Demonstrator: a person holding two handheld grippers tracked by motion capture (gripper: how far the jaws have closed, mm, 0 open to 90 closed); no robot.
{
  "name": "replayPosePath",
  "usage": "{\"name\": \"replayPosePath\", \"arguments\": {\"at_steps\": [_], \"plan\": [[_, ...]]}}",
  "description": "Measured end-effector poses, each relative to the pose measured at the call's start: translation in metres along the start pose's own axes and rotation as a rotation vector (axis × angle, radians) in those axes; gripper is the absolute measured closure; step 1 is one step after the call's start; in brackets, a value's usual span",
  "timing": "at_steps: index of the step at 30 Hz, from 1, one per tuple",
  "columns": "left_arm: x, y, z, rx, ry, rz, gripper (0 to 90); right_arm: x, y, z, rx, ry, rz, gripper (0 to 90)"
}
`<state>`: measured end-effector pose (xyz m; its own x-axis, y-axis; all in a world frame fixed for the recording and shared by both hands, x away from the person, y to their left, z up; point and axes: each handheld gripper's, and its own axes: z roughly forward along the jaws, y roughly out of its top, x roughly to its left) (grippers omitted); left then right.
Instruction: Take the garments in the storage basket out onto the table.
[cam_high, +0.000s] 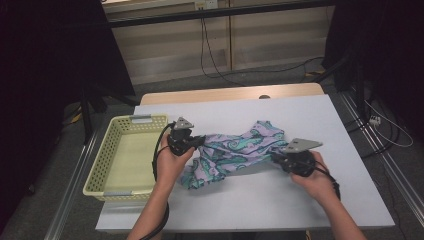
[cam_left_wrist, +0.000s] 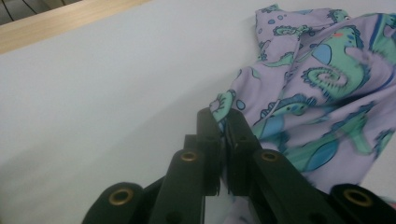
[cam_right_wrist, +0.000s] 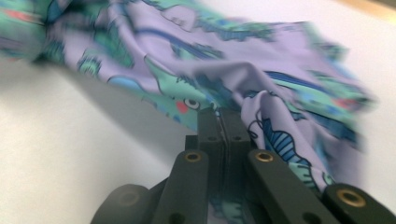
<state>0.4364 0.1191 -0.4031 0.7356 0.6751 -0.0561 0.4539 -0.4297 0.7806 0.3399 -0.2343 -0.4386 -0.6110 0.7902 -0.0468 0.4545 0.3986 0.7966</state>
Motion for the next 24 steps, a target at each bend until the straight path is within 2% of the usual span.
{"name": "replayPosePath", "arguments": {"at_steps": [2,4,9,13,15,16,17,18,20,24], "plan": [[-0.002,0.001,0.002,0.004,-0.002,0.011,86.4,-0.009,-0.001,-0.010,-0.035,0.004,0.026,89.3],[-0.004,0.001,0.006,0.016,-0.003,0.021,86.2,-0.008,-0.001,-0.011,-0.044,0.011,0.013,88.3],[-0.003,-0.002,0.010,0.030,0.003,0.018,84.5,0.012,0.003,0.004,-0.007,0.028,-0.067,70.8],[-0.003,-0.004,0.010,0.032,0.001,0.003,82.7,0.028,0.012,0.013,-0.031,0.051,-0.094,61.0],[-0.003,-0.004,0.009,0.035,0.005,0.010,80.5,0.035,0.016,0.017,-0.041,0.075,-0.107,58.6],[-0.004,-0.004,0.009,0.035,0.008,0.008,78.0,0.039,0.017,0.020,-0.047,0.079,-0.111,54.3],[-0.004,-0.004,0.009,0.035,0.008,0.008,73.4,0.039,0.017,0.020,-0.047,0.079,-0.111,54.3],[-0.005,-0.004,0.007,0.038,0.014,0.013,70.0,0.046,0.019,0.025,-0.050,0.088,-0.127,51.4],[-0.008,-0.004,0.005,0.037,0.003,0.006,65.3,0.051,0.021,0.028,-0.052,0.103,-0.126,48.5],[-0.013,-0.004,0.000,0.034,-0.011,-0.003,49.0,0.055,0.022,0.031,-0.054,0.106,-0.125,45.1]]}}
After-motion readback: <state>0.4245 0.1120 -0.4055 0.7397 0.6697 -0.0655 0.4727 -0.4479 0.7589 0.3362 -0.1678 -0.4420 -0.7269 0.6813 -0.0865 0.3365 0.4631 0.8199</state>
